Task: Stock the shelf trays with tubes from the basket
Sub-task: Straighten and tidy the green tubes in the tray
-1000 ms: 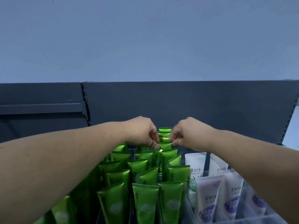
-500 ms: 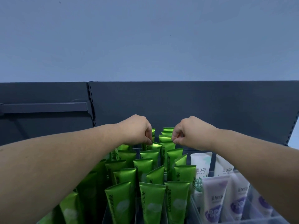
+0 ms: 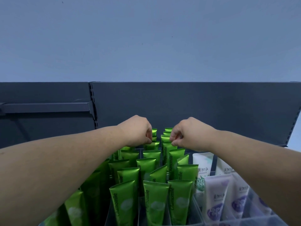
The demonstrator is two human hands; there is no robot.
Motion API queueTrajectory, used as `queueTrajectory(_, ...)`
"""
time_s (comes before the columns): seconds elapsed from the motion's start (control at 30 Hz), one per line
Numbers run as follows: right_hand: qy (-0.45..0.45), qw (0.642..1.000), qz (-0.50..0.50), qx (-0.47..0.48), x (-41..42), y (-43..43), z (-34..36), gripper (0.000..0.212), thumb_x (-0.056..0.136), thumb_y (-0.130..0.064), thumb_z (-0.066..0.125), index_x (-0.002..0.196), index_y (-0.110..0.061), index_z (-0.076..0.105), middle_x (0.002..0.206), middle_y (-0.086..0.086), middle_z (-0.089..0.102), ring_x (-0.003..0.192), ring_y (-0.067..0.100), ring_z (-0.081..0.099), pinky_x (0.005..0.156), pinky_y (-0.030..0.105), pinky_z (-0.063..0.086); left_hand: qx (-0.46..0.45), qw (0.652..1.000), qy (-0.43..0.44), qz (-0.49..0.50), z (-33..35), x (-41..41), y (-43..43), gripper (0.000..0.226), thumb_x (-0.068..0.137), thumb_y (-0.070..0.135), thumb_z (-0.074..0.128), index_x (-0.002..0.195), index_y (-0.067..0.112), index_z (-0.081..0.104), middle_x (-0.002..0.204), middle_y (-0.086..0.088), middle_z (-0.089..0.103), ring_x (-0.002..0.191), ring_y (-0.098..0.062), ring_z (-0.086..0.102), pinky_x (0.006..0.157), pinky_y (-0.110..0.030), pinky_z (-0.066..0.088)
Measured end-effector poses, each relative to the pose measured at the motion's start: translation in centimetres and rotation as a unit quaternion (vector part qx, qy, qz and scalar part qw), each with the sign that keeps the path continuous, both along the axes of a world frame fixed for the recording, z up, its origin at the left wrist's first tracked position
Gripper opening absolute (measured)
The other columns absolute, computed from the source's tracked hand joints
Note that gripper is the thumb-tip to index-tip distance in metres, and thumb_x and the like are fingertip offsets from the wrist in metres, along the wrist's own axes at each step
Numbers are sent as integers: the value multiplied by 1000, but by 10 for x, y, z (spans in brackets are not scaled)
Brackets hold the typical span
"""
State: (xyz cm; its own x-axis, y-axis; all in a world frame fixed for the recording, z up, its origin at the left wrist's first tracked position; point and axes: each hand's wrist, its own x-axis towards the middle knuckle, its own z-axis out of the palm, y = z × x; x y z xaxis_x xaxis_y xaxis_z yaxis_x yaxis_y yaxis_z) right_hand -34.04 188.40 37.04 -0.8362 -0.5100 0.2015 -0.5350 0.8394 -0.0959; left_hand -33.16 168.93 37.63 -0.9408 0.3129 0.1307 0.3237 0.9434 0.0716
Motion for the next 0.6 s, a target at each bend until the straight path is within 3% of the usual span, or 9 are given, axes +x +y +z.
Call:
queueTrajectory(0.27,0,1000,-5,-2,6,4,2,18,86,-30,69,103,-27,72,76,-15,62,83,5,61,84,28,53,-3,1000,-8,20,-2,1,-7,13,85,33,68,94,25,71,87,14,64,85,-6,59,75,-21,46)
queueTrajectory(0.37,14,1000,-8,-10,8,11,7,19,86,-32,69,104,-28,71,88,-14,69,89,6,63,86,28,52,2,1000,-12,20,0,5,-7,15,85,34,69,96,25,71,87,14,63,85,-5,59,75,-20,45)
queueTrajectory(0.5,19,998,-5,-64,18,26,15,7,83,-33,72,90,-31,73,78,-20,66,75,-5,61,70,7,45,17,999,22,17,6,14,-4,19,84,36,69,100,25,70,94,12,67,84,-4,58,79,-20,47)
queueTrajectory(0.6,-34,995,19,-90,32,34,17,3,81,-31,75,84,-31,75,75,-17,71,72,-9,62,65,5,46,43,998,56,2,12,29,4,19,84,38,69,100,27,70,80,19,60,83,-3,59,79,-19,47)
